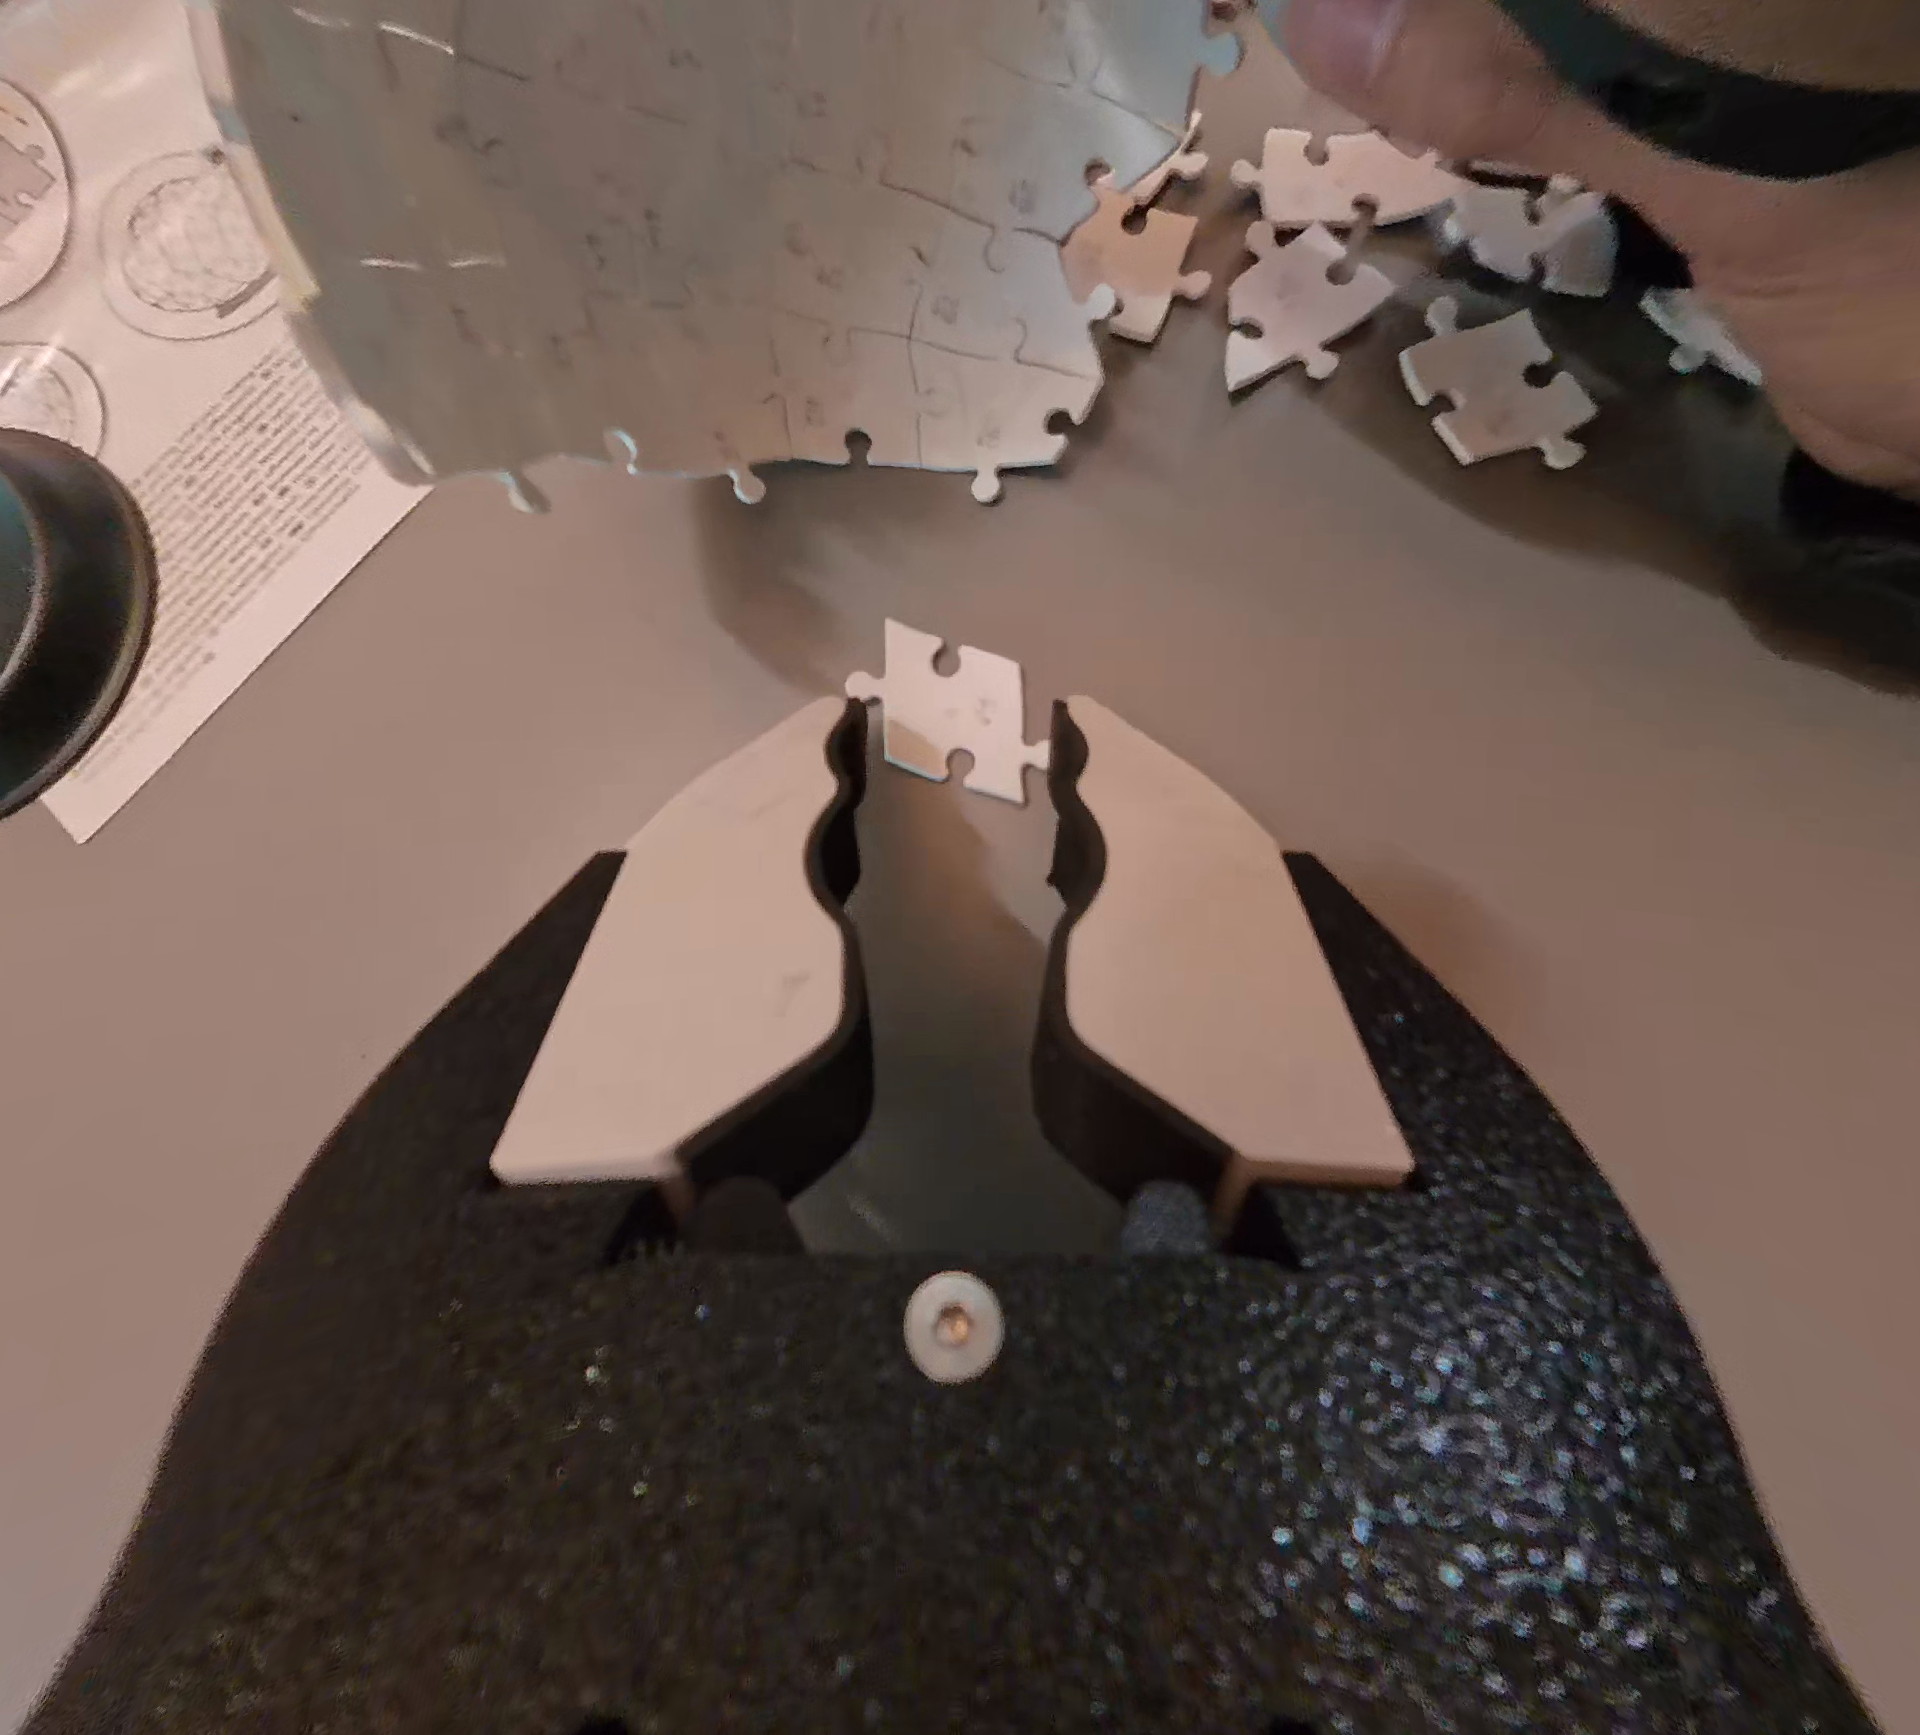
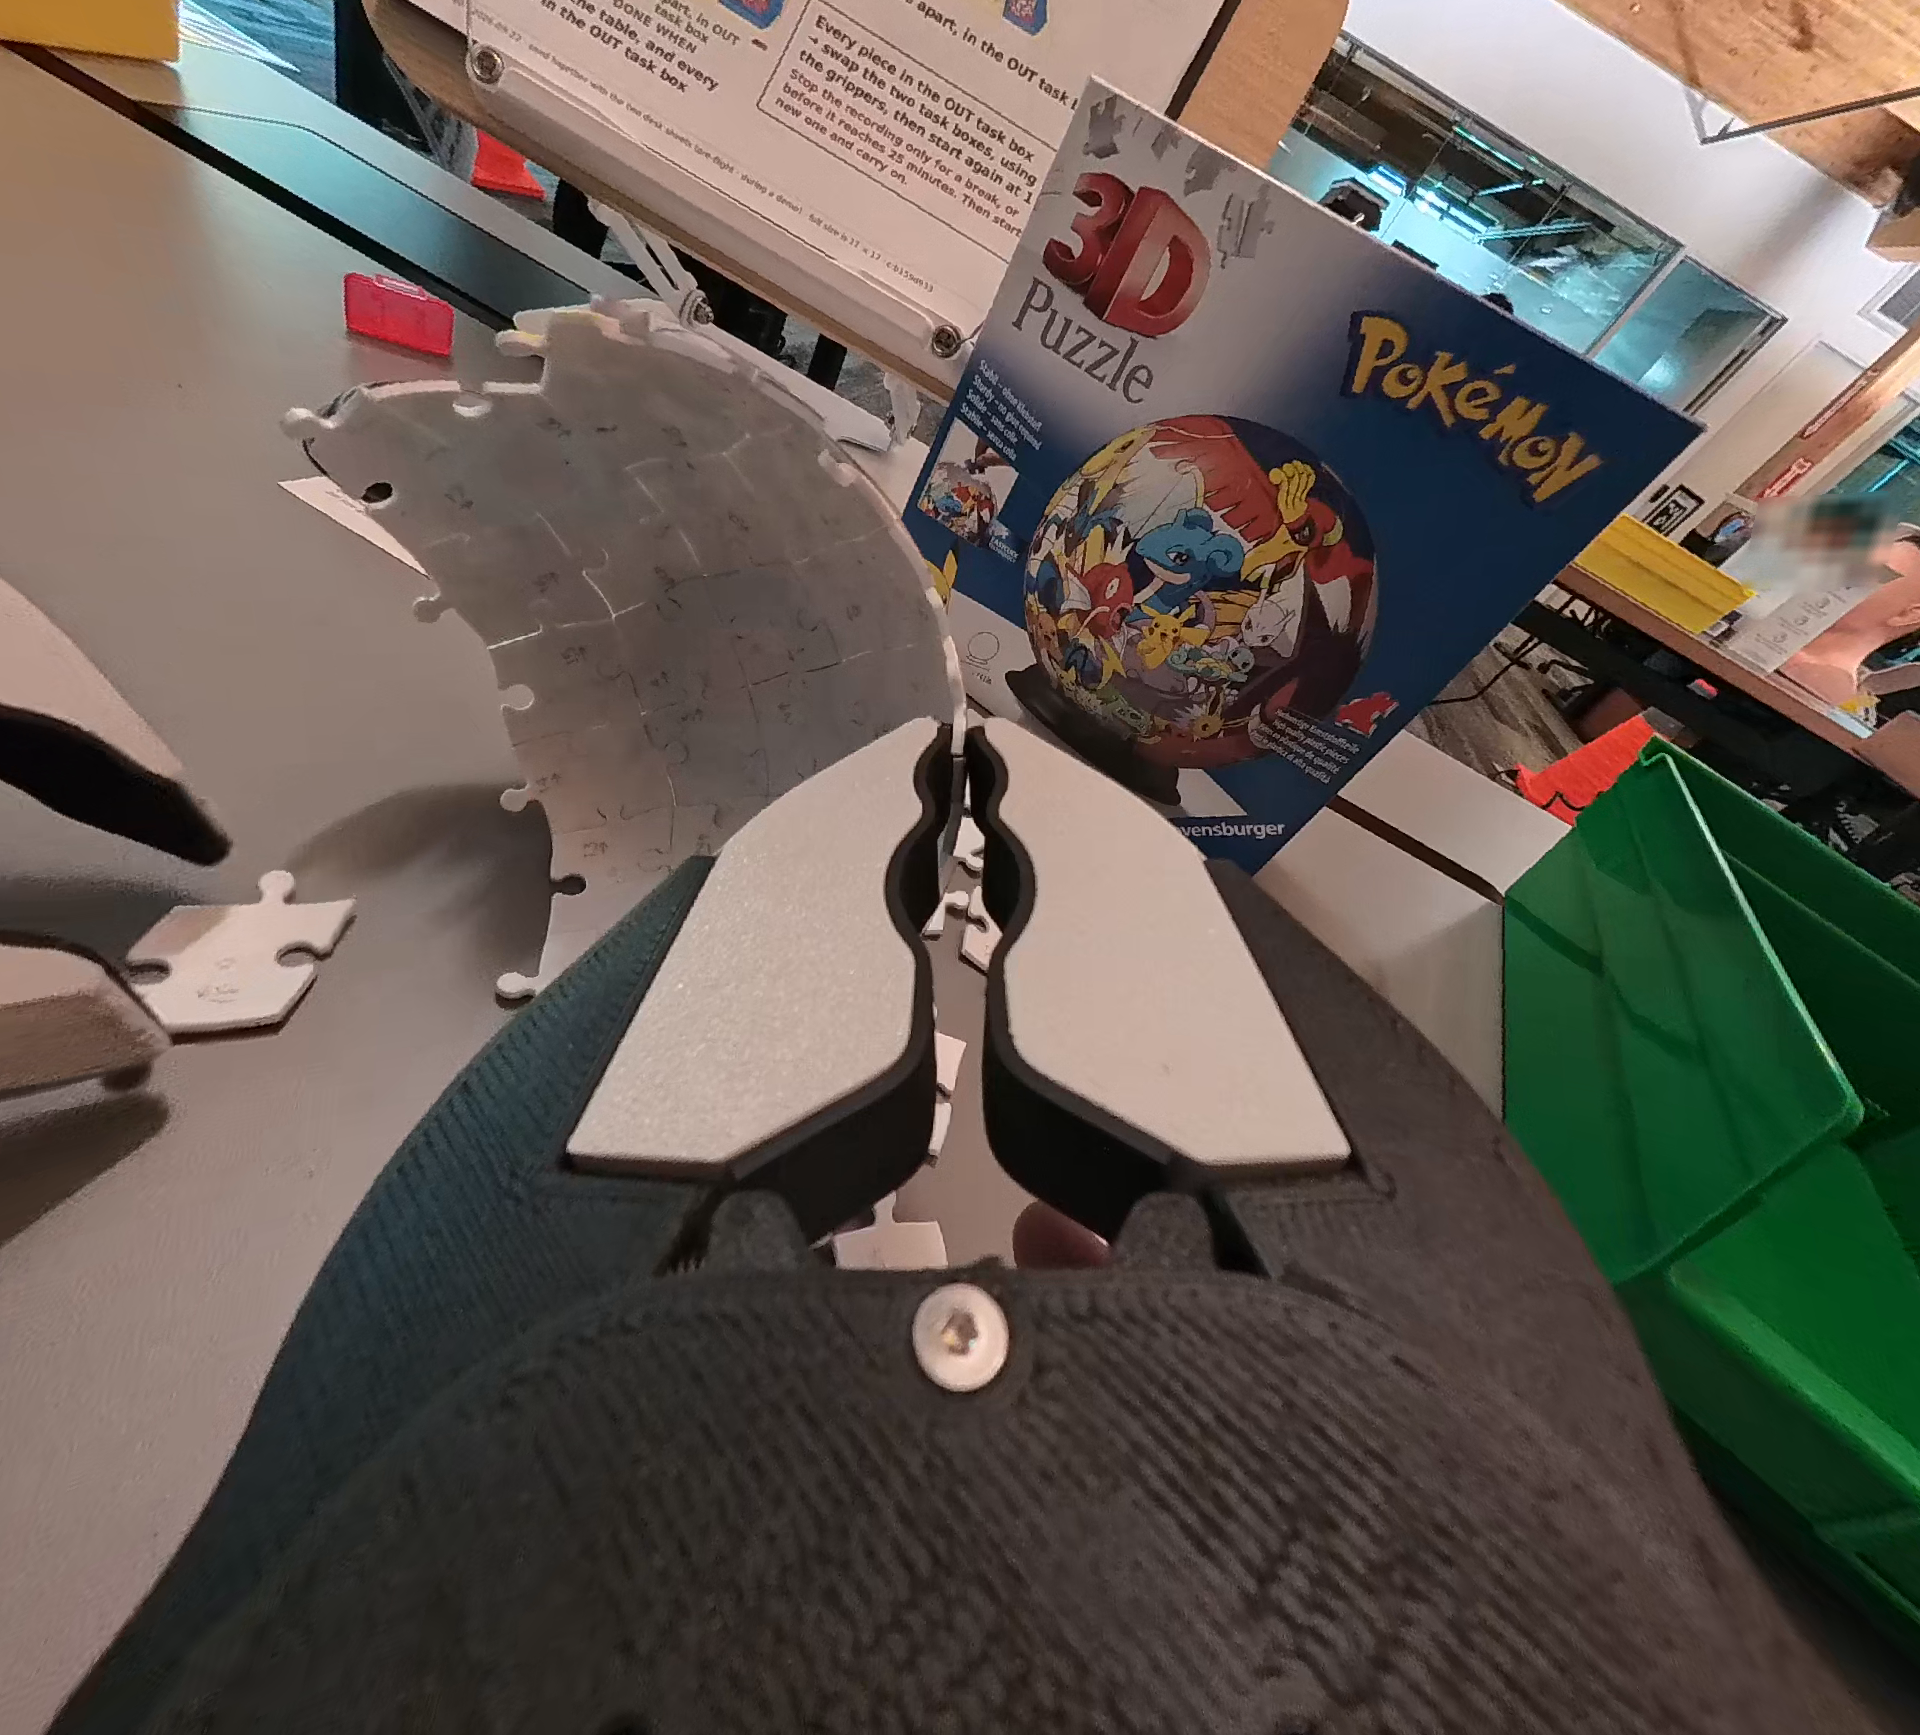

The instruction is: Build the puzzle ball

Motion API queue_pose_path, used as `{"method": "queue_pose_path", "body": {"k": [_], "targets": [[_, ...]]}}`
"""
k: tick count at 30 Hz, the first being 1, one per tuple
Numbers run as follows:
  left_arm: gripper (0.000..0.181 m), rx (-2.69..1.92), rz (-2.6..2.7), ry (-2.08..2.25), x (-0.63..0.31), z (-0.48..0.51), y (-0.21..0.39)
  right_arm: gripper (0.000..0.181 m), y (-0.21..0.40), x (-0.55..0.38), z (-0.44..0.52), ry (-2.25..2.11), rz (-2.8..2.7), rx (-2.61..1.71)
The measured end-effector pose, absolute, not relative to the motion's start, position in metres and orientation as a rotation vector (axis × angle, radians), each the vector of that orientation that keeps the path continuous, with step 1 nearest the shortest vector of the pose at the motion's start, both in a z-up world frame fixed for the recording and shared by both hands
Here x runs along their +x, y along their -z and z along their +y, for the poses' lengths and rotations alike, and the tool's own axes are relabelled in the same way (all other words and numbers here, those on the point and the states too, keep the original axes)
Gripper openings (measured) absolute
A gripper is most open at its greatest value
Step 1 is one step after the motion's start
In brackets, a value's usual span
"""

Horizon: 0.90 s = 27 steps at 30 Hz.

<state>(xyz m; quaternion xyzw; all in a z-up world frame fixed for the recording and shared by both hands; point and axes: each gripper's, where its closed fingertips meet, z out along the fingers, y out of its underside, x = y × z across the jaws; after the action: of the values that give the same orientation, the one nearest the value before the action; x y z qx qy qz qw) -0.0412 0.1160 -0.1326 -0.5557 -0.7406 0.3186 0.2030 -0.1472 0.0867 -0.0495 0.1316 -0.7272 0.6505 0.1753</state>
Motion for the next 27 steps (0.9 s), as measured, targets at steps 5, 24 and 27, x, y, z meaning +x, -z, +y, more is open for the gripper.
{"method": "queue_pose_path", "body": {"k": [5,24,27], "targets": [[0.031,-1.51,-2.07,-0.822,-0.043,0.115,0.142,0.003,0.05,-0.148,0.087,-1.844,-2.063,0.372],[0.027,-1.151,-2.244,-0.884,-0.062,0.112,0.135,0.003,0.049,-0.148,0.089,-1.831,-2.053,0.355],[0.027,-1.123,-2.286,-0.898,-0.07,0.11,0.133,0.003,0.049,-0.147,0.091,-1.832,-2.044,0.353]]}}
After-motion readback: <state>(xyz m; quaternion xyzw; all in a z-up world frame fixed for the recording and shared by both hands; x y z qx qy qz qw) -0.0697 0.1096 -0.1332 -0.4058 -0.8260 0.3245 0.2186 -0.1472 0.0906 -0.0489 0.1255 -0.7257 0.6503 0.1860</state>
